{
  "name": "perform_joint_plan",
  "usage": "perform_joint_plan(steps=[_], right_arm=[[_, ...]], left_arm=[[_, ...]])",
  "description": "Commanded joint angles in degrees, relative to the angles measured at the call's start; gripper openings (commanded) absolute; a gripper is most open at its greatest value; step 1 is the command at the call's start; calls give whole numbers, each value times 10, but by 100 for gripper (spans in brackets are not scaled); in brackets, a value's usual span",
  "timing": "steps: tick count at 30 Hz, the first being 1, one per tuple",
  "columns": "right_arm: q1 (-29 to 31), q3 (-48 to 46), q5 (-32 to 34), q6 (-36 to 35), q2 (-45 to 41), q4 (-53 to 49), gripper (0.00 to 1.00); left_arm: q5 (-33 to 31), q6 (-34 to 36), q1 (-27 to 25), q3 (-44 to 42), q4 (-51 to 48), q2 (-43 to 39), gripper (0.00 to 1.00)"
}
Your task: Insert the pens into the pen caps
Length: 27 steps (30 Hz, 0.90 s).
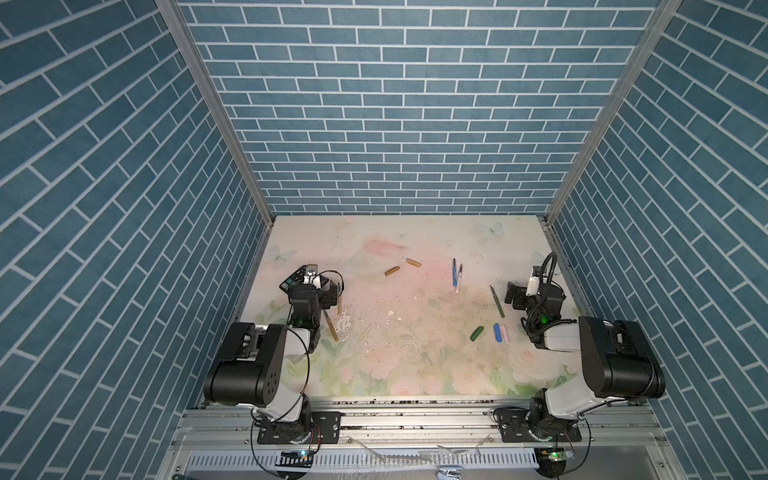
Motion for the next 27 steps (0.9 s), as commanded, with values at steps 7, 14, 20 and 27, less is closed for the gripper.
perform_joint_plan(steps=[7, 14, 20, 27], right_arm=[[0, 15, 24, 7, -62, -51, 99], [3, 156, 42, 78, -180, -345, 99], [-1, 313, 84, 329, -212, -669, 99], [-12, 330, -95, 309, -225, -690, 52]], left_arm=[[1, 4, 4, 50, -157, -124, 100], [30, -24, 4, 183, -385, -302, 99], [53, -198, 4, 397, -682, -311, 100], [139, -288, 4, 364, -666, -373, 100]])
